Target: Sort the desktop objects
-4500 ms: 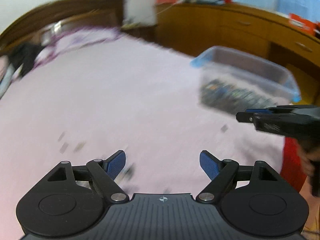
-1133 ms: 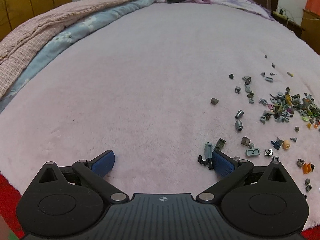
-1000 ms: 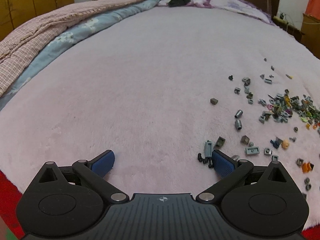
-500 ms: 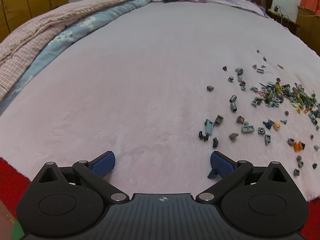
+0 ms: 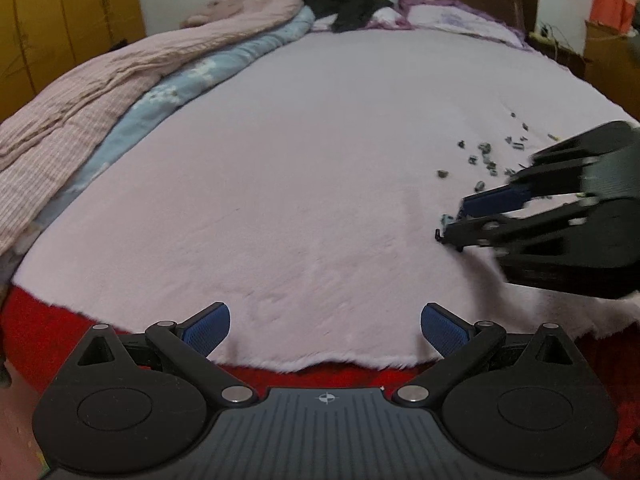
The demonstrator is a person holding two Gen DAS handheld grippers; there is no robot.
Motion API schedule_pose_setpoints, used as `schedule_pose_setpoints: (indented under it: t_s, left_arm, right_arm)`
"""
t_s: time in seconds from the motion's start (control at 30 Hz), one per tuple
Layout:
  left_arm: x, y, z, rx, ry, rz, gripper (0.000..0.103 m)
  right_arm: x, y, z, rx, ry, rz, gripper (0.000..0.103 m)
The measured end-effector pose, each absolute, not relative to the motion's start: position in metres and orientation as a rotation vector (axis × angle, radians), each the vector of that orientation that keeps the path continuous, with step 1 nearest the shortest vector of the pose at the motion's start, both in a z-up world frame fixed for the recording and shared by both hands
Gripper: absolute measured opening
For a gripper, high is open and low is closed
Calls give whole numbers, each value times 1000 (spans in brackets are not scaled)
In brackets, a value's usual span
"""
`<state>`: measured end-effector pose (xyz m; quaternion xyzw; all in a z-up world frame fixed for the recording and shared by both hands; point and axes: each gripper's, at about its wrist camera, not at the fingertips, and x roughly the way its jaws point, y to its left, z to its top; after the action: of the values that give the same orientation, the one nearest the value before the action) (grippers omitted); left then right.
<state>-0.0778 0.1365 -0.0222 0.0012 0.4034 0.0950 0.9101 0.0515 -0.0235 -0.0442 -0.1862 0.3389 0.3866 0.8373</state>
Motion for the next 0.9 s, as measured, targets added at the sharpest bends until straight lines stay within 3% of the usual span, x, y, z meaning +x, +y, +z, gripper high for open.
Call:
schedule_pose_setpoints:
  t_s: [0.1,0.23,0.47,0.63,0.67,0.7,0.77,0.8,0.9]
  left_arm:
    - [-78,145,-21,-9,823,200,103]
    - [-72,142,-22,23,818,178,103]
    - [-69,112,-29,121,826,100,103]
    - [-70,95,-28,191,805,71,96]
    - [-70,93,-28,190,805,57,89]
    - [-69,92,-27,187,805,42,71]
    - [-68,87,-27,177,818,5,44]
    - [-67,85,-27,171,825,-14,39]
    - [-65,79,-32,173,841,-31,39]
  right_arm:
    - [59,3,-52,-469,713,851,16]
    - [58,7,-52,-491,731,853,16]
    - [42,-52,-34,-278,818,743,16]
    - [32,-81,-27,-174,842,717,16]
    - [31,-86,-28,-163,850,711,16]
    - [31,-90,-30,-153,858,708,16]
    - [29,-94,-37,-143,877,697,16]
    - [28,-94,-41,-141,885,690,16]
    - [27,-94,-51,-128,906,680,16]
